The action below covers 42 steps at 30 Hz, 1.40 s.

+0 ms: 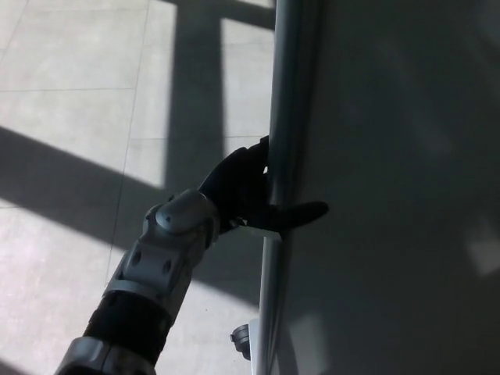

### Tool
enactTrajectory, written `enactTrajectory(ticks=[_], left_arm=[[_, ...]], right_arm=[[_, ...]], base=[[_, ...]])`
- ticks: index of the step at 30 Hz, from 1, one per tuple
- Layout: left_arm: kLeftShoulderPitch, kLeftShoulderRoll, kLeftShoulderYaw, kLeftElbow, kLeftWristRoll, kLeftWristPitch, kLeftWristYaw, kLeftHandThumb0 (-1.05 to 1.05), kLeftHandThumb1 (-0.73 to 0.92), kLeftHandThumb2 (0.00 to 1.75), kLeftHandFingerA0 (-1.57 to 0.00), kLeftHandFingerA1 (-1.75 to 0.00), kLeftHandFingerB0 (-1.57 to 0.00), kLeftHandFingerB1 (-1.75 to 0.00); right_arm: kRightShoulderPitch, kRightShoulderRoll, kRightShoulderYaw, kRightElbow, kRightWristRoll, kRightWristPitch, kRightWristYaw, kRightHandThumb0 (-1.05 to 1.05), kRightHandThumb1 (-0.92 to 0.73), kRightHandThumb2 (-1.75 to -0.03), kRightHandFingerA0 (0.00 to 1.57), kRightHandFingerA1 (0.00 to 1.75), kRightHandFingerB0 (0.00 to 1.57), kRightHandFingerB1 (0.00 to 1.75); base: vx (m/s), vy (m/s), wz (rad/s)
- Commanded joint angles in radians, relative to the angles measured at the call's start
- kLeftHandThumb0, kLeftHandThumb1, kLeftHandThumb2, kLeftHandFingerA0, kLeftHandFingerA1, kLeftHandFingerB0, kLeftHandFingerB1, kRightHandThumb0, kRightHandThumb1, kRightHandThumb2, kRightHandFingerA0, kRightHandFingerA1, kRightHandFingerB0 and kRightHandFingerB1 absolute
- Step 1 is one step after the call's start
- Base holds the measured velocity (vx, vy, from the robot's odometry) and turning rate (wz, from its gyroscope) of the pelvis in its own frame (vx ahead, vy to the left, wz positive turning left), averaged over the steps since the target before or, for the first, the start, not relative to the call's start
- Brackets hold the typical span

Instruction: A white board is being place on the right hand side and parallel to the robot and the robot uses its left hand to grab on the leftside of the whiteboard and drag the whiteboard from the right hand side to the left hand side

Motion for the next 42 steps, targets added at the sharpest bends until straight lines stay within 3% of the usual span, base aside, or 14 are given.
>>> enactTrajectory(ticks=[1, 2, 3, 5, 6, 7, 8, 9, 11, 14, 15, 18, 32, 42], left_arm=[[-0.029, -0.038, -0.017, 0.032, 0.069, -0.064, 0.118, -0.35, 0.09, 0.78, -0.01, -0.48, 0.00, -0.50], [-0.028, -0.057, -0.020, 0.052, 0.070, -0.082, 0.128, -0.69, 0.44, 0.54, -0.25, -0.36, -0.06, -0.25], [-0.025, -0.064, -0.021, 0.062, 0.071, -0.091, 0.135, -0.69, 0.44, 0.53, -0.28, -0.36, -0.04, -0.25], [-0.021, -0.072, -0.021, 0.070, 0.071, -0.095, 0.143, -0.67, 0.43, 0.54, -0.30, -0.36, -0.04, -0.25], [-0.018, -0.073, -0.023, 0.075, 0.073, -0.103, 0.147, -0.65, 0.37, 0.74, -0.28, -0.46, -0.04, -0.17], [-0.012, -0.078, -0.017, 0.077, 0.064, -0.101, 0.144, -0.61, 0.35, 0.73, -0.32, -0.47, -0.04, -0.23], [-0.008, -0.084, -0.012, 0.078, 0.058, -0.103, 0.148, -0.55, 0.43, 0.53, -0.55, -0.42, -0.14, -0.27], [-0.003, -0.091, -0.003, 0.078, 0.051, -0.106, 0.157, -0.55, 0.43, 0.53, -0.55, -0.42, -0.14, -0.27], [0.026, -0.103, 0.003, 0.080, 0.067, -0.167, 0.206, -0.28, 0.68, 0.62, -1.11, -0.61, -0.67, -0.42], [0.033, -0.099, 0.006, 0.087, 0.086, -0.203, 0.238, -0.26, 0.72, 0.63, -1.12, -0.72, -0.86, -0.49], [0.034, -0.099, 0.011, 0.088, 0.084, -0.208, 0.244, -0.25, 0.72, 0.62, -1.11, -0.76, -0.89, -0.50], [0.056, -0.083, 0.038, 0.072, 0.058, -0.221, 0.224, -0.25, 0.73, 0.62, -1.09, -0.82, -0.89, -0.55], [0.086, 0.053, 0.110, 0.065, 0.051, -0.208, 0.193, -0.18, 0.68, 0.61, -1.14, -0.78, -0.88, -0.53], [0.132, 0.238, 0.185, 0.053, -0.057, -0.161, -0.075, -0.24, 0.67, 0.60, -1.04, -0.76, -0.87, -0.53]], right_arm=[[0.010, -0.016, -0.001, 0.002, -0.003, -0.025, -0.010, -0.44, -0.76, -0.70, 0.83, 0.98, 0.31, 0.94], [0.011, -0.016, -0.009, 0.004, 0.007, -0.021, 0.004, -0.44, -0.76, -0.70, 0.80, 0.97, 0.31, 0.92], [0.013, -0.016, -0.008, 0.004, 0.005, -0.024, 0.003, -0.43, -0.76, -0.70, 0.90, 1.01, 0.31, 0.93], [0.014, -0.016, -0.008, 0.004, 0.004, -0.026, 0.006, -0.44, -0.76, -0.70, 0.82, 1.00, 0.32, 0.94], [0.015, -0.015, -0.010, 0.005, 0.008, -0.026, 0.013, -0.45, -0.77, -0.70, 0.85, 0.97, 0.32, 0.93], [0.015, -0.016, -0.011, 0.005, 0.009, -0.022, 0.018, -0.47, -0.78, -0.69, 0.87, 0.97, 0.31, 0.93], [0.015, -0.016, -0.011, 0.005, 0.010, -0.022, 0.020, -0.49, -0.78, -0.70, 0.88, 0.97, 0.32, 0.93], [0.015, -0.017, -0.013, 0.005, 0.011, -0.022, 0.021, -0.49, -0.78, -0.70, 0.88, 0.97, 0.32, 0.93], [0.012, -0.013, -0.024, 0.007, 0.024, -0.024, 0.038, -0.50, -0.76, -0.70, 0.81, 0.96, 0.34, 0.94], [0.002, -0.015, -0.028, 0.008, 0.023, -0.021, 0.040, -0.49, -0.77, -0.70, 0.97, 1.01, 0.34, 0.95], [0.000, -0.016, -0.030, 0.007, 0.023, -0.019, 0.040, -0.48, -0.77, -0.70, 0.92, 0.99, 0.35, 0.95], [0.003, -0.012, -0.040, 0.008, 0.030, -0.021, 0.051, -0.46, -0.75, -0.73, 0.82, 0.98, 0.39, 0.93], [-0.004, -0.015, -0.055, 0.005, 0.030, -0.011, 0.069, -0.44, -0.75, -0.73, 0.90, 0.97, 0.51, 0.89], [-0.019, 0.001, -0.039, 0.006, 0.020, 0.009, 0.076, -0.41, -0.77, -0.71, 0.92, 0.96, 0.59, 0.87]], base=[[0.00, 0.000, 0.00], [0.00, 0.000, 0.00], [0.00, 0.000, 0.00], [0.00, 0.000, 0.00], [0.00, 0.000, 0.00], [0.00, 0.000, 0.00], [0.00, 0.000, 0.00], [0.00, 0.000, 0.00], [0.00, 0.000, 0.00], [0.00, 0.000, 0.00], [0.00, 0.000, 0.00], [0.00, 0.000, 0.00], [0.00, 0.000, 0.00], [0.00, 0.000, 0.00]])
